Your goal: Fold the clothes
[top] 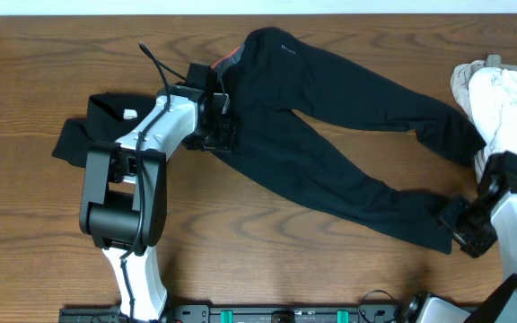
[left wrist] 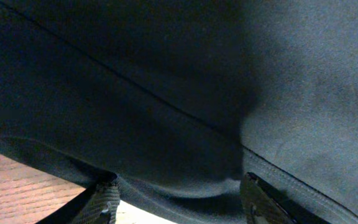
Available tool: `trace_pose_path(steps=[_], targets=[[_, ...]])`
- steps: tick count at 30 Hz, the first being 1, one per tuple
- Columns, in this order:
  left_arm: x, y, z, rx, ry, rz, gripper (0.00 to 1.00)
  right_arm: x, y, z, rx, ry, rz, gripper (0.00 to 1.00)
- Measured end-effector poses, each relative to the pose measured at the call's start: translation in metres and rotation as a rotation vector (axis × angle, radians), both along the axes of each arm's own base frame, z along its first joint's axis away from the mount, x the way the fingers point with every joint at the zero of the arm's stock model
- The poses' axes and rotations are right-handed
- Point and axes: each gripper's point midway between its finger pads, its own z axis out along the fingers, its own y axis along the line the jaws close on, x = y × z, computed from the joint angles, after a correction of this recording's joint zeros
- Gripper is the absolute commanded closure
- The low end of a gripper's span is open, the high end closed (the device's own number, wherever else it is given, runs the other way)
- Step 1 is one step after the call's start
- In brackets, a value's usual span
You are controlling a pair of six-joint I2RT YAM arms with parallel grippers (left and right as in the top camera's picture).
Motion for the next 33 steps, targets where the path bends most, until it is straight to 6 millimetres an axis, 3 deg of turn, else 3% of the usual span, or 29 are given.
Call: trace_pose_path(steps=[6, 11, 13, 16, 17, 25, 29, 33], targets=[[0.0, 0.0, 0.0, 0.0, 0.0, 0.0, 0.35, -0.024, 0.01, -0.032, 0.038, 0.021, -0.064, 0.42], [0.0, 0.0, 0.0, 0.0, 0.0, 0.0, 0.35, -0.02, 0.008, -0.039, 0.047, -0.021, -0.1, 0.5], [0.0, 0.0, 0.0, 0.0, 0.0, 0.0, 0.35, -0.012, 0.002, -0.039, 0.034, -0.059, -0.12, 0.63], [0.0, 0.0, 0.0, 0.0, 0.0, 0.0, 0.35, -0.004, -0.005, -0.039, 0.012, -0.098, -0.142, 0.94], [0.0, 0.0, 0.0, 0.0, 0.0, 0.0, 0.35, -0.003, -0.006, -0.039, 0.007, -0.104, -0.147, 0.99], [-0.009, 0.004, 0.0, 0.008, 0.043, 0.005, 0.36, -0.022, -0.021, -0.031, 0.006, -0.053, -0.224, 0.99], [-0.021, 0.012, 0.008, 0.017, 0.092, 0.02, 0.35, -0.012, -0.043, -0.002, -0.042, -0.107, -0.25, 0.99], [-0.022, 0.02, 0.039, 0.01, 0.05, 0.038, 0.29, 0.0, -0.063, 0.024, -0.111, -0.17, -0.262, 0.99]])
